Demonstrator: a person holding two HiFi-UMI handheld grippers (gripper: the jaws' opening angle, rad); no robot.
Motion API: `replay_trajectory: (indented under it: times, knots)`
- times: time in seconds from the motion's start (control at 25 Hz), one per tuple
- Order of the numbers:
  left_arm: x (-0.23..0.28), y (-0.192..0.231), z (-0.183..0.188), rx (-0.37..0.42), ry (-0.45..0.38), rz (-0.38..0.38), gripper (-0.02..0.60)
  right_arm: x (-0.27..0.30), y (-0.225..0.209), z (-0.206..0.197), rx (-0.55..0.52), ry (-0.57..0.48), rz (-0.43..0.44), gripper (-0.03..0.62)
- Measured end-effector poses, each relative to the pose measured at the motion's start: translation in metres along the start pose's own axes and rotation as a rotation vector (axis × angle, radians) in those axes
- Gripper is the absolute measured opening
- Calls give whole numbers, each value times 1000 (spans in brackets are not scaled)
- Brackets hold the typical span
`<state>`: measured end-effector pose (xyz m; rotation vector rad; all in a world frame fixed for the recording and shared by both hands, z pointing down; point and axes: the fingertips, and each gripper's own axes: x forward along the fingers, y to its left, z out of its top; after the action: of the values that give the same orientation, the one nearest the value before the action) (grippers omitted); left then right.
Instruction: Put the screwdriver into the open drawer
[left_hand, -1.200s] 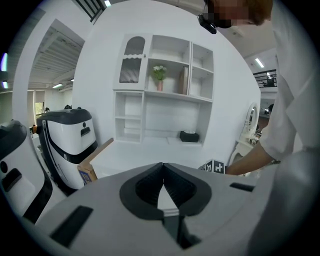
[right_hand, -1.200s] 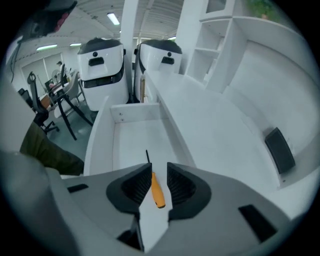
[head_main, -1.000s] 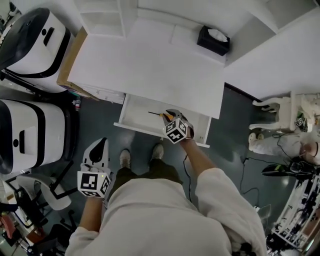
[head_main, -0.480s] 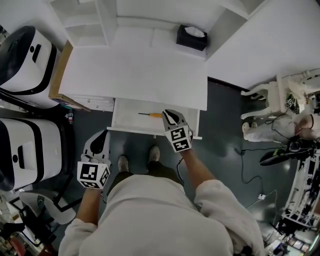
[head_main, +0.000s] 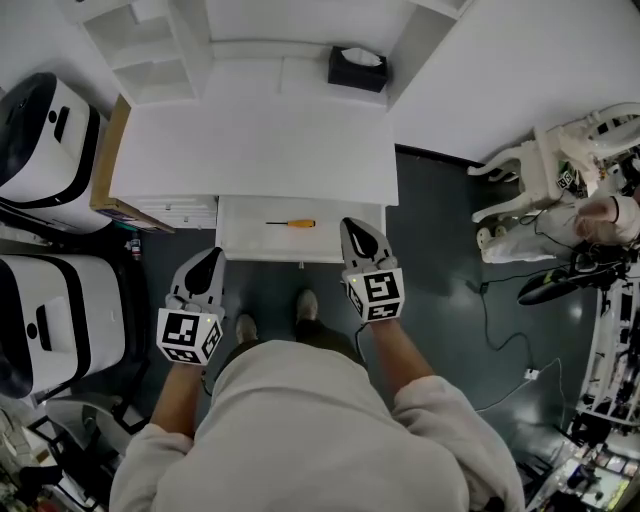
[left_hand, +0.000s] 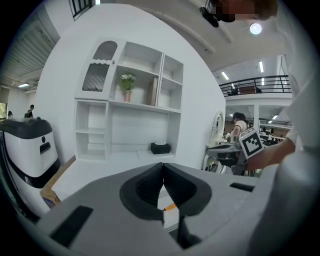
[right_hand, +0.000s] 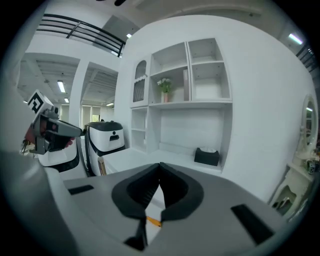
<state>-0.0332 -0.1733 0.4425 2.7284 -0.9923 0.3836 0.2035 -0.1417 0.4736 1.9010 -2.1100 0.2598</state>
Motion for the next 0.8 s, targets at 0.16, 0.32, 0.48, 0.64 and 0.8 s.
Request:
replay_trajectory:
  times: [0.16,0.32,0.48,0.64,0.8]
  knots:
    - [1,-8,3,8,-6,-22,5,-32,-5,18,23,-64,-49,5]
    - [0,-14,7,21,-17,-41,5,-56,-5,28,28,-105,-83,3]
    - [-2,-19,9,30,-21,-55,5,-71,-2,31,39,-119,-100,3]
    - [-3,-20,11,38,-26,-63,5,-77,0,32,49,-131,-115,3]
    - [-5,-21,11,46,-26,-69,5,-83,3,32,52,-137,-123,3]
